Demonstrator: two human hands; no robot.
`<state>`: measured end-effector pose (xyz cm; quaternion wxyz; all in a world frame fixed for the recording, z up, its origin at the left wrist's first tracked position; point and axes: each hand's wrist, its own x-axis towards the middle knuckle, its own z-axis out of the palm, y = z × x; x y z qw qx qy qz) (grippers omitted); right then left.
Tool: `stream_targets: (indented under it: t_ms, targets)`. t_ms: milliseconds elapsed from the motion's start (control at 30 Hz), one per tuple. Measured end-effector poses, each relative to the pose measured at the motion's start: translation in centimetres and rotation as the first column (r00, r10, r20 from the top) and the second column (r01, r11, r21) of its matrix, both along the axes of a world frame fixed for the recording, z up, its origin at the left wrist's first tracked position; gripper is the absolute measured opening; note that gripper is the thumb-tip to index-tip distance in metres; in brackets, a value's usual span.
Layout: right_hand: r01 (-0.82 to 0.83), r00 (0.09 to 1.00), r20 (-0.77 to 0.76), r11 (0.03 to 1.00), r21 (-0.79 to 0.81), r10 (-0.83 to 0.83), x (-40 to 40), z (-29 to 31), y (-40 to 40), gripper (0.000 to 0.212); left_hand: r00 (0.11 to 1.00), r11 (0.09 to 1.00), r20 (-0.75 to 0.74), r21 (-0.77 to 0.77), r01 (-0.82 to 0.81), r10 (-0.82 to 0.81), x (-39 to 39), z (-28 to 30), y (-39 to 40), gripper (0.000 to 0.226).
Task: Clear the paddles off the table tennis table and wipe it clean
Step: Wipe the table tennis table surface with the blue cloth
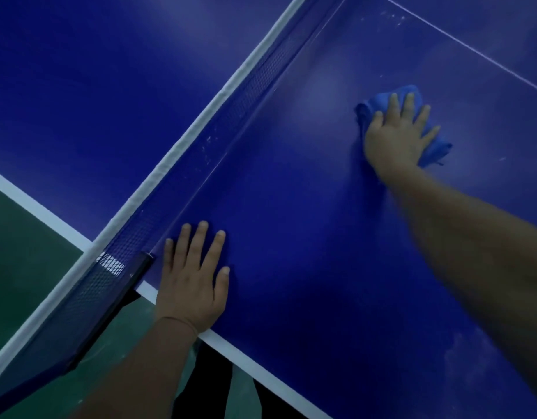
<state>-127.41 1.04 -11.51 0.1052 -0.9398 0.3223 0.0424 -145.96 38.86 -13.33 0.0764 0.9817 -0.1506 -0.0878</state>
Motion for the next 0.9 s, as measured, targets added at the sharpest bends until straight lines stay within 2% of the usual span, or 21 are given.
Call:
stream_targets:
  t_ms: [33,100,133,167,200,233,300,367,433,467,500,533,567,600,633,667,700,733,800,867,900]
  targets:
    - [-0.007,1.000,0.009,1.000,-0.007,0.007,-0.3,-0.1,1.9,0.059,1.000,1.000,-0.008,0.000,0.002,-0.002,0.0,0.0,0.1,0.062]
    - [-0.247,0.968,0.036,0.968,-0.043,0.249,-2.3,-0.5,7.2,0.059,1.000,1.000,-0.013,0.004,-0.003,0.003,0.0,-0.1,0.1,0.062]
    - [-0.455,0.889,0.025,0.889,-0.050,0.456,-4.0,-0.9,9.8,0.059,1.000,1.000,-0.009,0.009,-0.005,0.005,0.0,-0.1,0.0,0.063]
    - [-0.646,0.763,-0.011,0.763,-0.035,0.646,-5.9,-1.2,11.6,0.058,1.000,1.000,-0.005,0.014,-0.006,0.006,0.0,-0.1,-0.1,0.063]
    - [-0.752,0.659,-0.044,0.658,-0.027,0.751,-7.2,-1.3,11.8,0.058,1.000,1.000,-0.004,0.017,-0.004,0.004,0.0,-0.1,-0.1,0.063]
    - [-0.775,0.632,-0.050,0.631,-0.027,0.773,-7.4,-1.1,10.1,0.059,1.000,1.000,-0.005,0.012,0.000,0.000,0.1,0.0,-0.1,0.063]
    - [-0.590,0.807,-0.036,0.803,-0.088,0.589,-6.3,-1.0,4.0,0.059,1.000,1.000,0.002,-0.017,0.000,0.000,0.4,0.3,-0.3,0.063]
    - [-0.205,0.979,-0.042,0.974,-0.094,0.202,-5.3,-0.4,-3.3,0.058,1.000,0.997,0.010,-0.072,0.002,-0.002,1.4,0.7,-0.9,0.062]
    - [0.152,0.988,-0.020,0.988,-0.012,-0.152,-5.0,0.5,-7.4,0.059,1.000,0.993,0.019,-0.115,0.025,-0.023,3.8,1.1,-2.1,0.062]
    - [0.237,0.971,-0.010,0.971,0.001,-0.237,-4.7,0.4,-7.1,0.059,0.999,0.992,0.022,-0.120,0.050,-0.048,5.4,1.2,-3.0,0.062]
    - [0.235,0.972,0.001,0.972,-0.009,-0.235,-4.3,0.3,-5.3,0.059,0.996,0.990,0.027,-0.113,0.083,-0.081,7.2,1.2,-4.0,0.064]
    - [0.136,0.991,0.026,0.990,-0.032,-0.135,-4.2,0.0,-2.9,0.058,0.993,0.988,0.035,-0.101,0.118,-0.115,9.0,1.2,-5.2,0.066]
    - [-0.046,0.998,0.047,0.997,-0.059,0.049,-4.4,-0.6,-0.1,0.058,0.989,0.986,0.040,-0.089,0.143,-0.140,10.8,1.2,-6.6,0.068]
    - [-0.285,0.956,0.042,0.955,-0.080,0.289,-4.8,-1.1,2.7,0.057,0.987,0.984,0.045,-0.083,0.156,-0.152,12.6,1.1,-8.0,0.070]
    - [-0.498,0.866,0.003,0.864,-0.070,0.500,-5.4,-1.5,4.4,0.058,0.987,0.984,0.047,-0.080,0.160,-0.157,14.2,1.1,-9.5,0.072]
    - [-0.621,0.783,-0.033,0.780,-0.071,0.621,-5.6,-1.6,4.4,0.058,0.987,0.984,0.037,-0.076,0.162,-0.160,15.7,1.1,-11.0,0.073]
    - [-0.646,0.763,-0.031,0.759,-0.075,0.646,-5.1,-1.4,2.5,0.058,0.986,0.984,0.018,-0.068,0.164,-0.163,16.9,1.1,-12.3,0.072]
    - [-0.568,0.822,-0.018,0.817,-0.100,0.569,-4.3,-1.2,-0.4,0.058,0.986,0.985,-0.004,-0.053,0.164,-0.165,17.9,1.0,-13.4,0.070]
    - [-0.259,0.966,-0.007,0.958,-0.126,0.260,-3.1,-0.9,-7.5,0.056,0.985,0.986,-0.039,-0.005,0.165,-0.165,18.7,0.6,-14.6,0.070]
    - [0.018,0.999,-0.028,0.999,-0.043,-0.019,-3.5,-0.3,-13.3,0.056,0.985,0.985,-0.026,0.035,0.169,-0.168,18.7,0.2,-14.9,0.073]
    - [0.069,0.997,-0.033,0.997,-0.022,-0.070,-3.9,-0.2,-14.4,0.057,0.986,0.985,-0.022,0.044,0.168,-0.167,18.7,0.1,-14.9,0.075]
